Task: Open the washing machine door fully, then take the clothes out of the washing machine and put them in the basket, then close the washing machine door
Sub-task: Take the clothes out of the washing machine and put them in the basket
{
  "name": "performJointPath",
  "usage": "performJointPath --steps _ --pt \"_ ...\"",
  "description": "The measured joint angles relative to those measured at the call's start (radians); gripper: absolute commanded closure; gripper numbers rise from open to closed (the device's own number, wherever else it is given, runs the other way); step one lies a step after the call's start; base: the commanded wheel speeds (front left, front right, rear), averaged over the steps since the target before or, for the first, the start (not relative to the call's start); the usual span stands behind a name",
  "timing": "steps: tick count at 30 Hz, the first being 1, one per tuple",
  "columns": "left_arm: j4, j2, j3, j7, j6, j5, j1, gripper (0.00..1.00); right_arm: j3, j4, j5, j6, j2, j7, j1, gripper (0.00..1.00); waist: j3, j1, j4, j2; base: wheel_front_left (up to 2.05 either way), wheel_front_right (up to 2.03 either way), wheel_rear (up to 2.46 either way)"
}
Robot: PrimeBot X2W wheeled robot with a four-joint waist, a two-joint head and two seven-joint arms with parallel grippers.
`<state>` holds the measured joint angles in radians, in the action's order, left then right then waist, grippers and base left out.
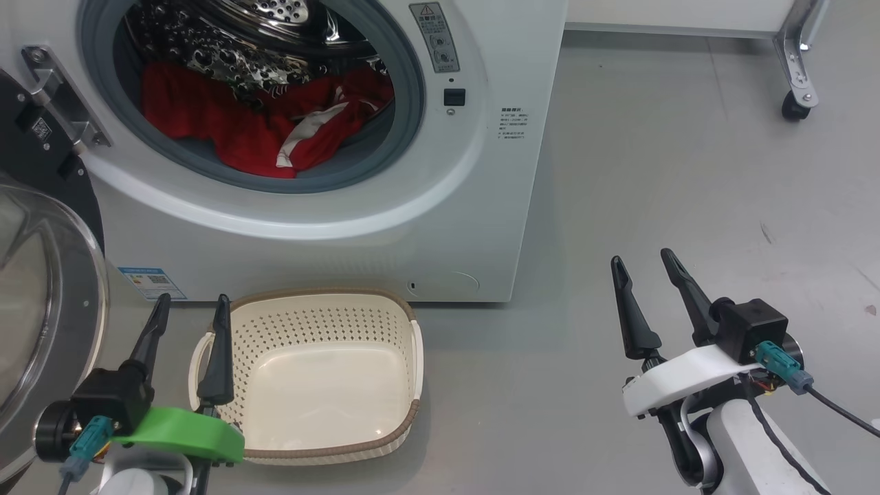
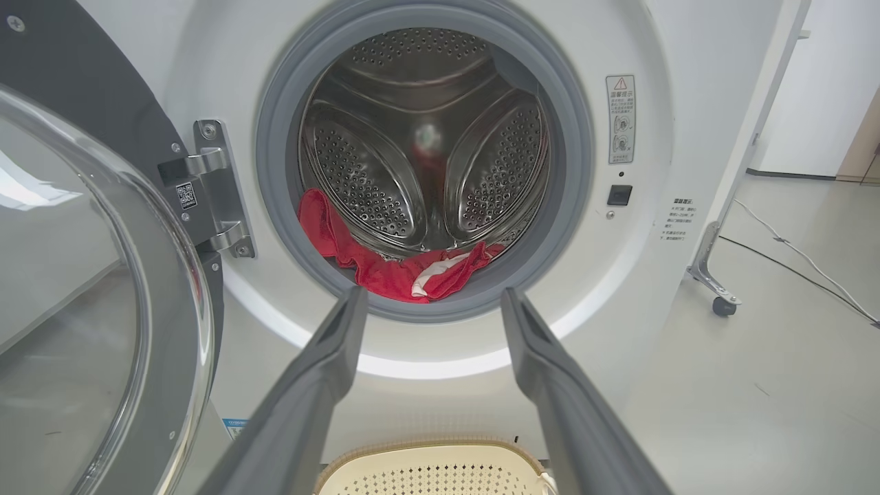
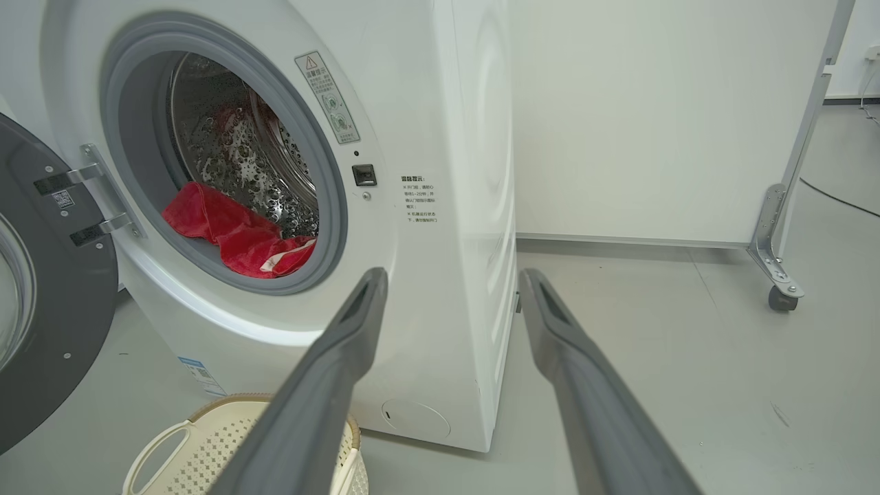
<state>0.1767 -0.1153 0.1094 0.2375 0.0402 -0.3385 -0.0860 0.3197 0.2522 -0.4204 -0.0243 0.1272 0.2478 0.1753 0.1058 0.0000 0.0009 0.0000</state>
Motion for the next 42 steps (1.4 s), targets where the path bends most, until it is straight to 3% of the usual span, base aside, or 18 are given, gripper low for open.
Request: performJointPath --steps 8,18,24,34,42 --pt "-0.025 -0.022 -0.005 -0.015 -0.010 0.009 -0.001 0.00 0.003 -0.018 0.001 0.000 -0.003 0.000 0.002 0.00 0.050 0.0000 -0.019 0.0000 0.00 0.00 0.00" --pt "-0.065 -0.100 -0.025 -0.057 -0.035 0.074 -0.043 0.00 0.013 -0.048 0.002 0.007 -0.021 0.005 0.025 0.00 0.154 0.0000 -0.059 0.0000 0.00 0.00 0.00" --pt "-0.082 -0.166 -0.059 -0.115 -0.072 0.123 -0.135 0.00 0.023 -0.058 0.002 0.009 -0.036 0.005 0.037 0.00 0.229 0.0000 -0.095 0.0000 0.00 0.00 0.00" --pt "-0.079 -0.300 -0.072 -0.249 -0.072 0.209 -0.333 0.00 0.049 -0.082 0.008 0.005 -0.061 0.005 0.109 0.00 0.362 0.0000 -0.168 0.0000 0.00 0.00 0.00" --pt "-0.014 -0.348 -0.067 -0.342 -0.070 0.246 -0.461 0.00 0.058 -0.083 0.008 -0.001 -0.066 0.005 0.142 0.00 0.434 0.0000 -0.229 0.0000 0.00 0.00 0.00"
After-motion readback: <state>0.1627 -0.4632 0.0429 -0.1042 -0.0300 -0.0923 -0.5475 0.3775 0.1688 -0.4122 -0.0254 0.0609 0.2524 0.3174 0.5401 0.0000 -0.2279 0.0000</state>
